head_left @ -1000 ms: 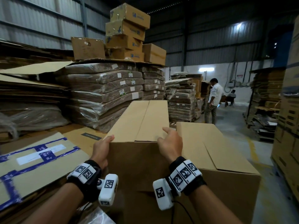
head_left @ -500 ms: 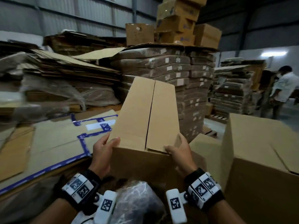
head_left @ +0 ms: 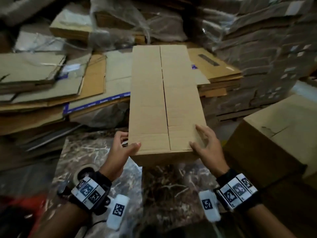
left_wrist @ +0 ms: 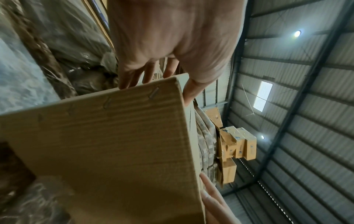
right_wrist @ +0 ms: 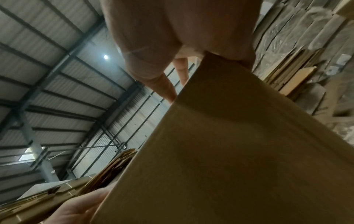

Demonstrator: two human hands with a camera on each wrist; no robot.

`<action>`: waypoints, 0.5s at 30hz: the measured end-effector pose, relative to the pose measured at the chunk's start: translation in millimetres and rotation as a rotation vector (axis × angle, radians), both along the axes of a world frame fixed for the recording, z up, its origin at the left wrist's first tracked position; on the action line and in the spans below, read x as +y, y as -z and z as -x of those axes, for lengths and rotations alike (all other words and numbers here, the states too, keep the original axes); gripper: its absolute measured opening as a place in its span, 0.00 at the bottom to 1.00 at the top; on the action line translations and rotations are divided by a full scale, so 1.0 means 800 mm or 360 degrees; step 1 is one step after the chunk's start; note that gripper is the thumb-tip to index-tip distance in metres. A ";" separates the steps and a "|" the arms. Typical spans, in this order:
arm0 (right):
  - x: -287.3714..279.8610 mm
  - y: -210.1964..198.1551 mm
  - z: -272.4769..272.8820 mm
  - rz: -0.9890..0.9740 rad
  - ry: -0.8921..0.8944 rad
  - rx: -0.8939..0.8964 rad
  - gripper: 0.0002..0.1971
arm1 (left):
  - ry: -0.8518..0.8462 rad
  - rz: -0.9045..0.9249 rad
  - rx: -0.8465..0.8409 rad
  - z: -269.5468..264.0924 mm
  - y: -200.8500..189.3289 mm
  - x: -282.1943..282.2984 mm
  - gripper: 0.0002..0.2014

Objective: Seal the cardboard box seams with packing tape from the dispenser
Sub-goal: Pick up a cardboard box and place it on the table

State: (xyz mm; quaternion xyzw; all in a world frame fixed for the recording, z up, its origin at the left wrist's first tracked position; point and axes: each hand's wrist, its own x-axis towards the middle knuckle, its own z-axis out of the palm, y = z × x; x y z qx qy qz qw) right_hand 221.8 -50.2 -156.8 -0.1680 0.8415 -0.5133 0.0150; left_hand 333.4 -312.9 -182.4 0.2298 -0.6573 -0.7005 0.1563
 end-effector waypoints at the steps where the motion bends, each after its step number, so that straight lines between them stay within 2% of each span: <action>1: -0.004 0.010 -0.009 -0.0015 -0.0010 -0.0007 0.32 | -0.0015 0.0011 -0.0015 -0.012 0.008 -0.006 0.15; 6: -0.016 0.046 -0.042 -0.0113 -0.0035 0.0064 0.31 | -0.0001 0.0100 -0.0125 -0.068 0.035 -0.014 0.20; 10: -0.012 0.066 -0.054 -0.0130 -0.0031 0.0132 0.32 | 0.0043 0.0111 -0.0177 -0.096 0.048 0.000 0.18; 15: 0.003 0.090 -0.063 -0.0123 -0.0069 0.0048 0.35 | 0.0002 0.0114 -0.0190 -0.113 0.059 0.017 0.16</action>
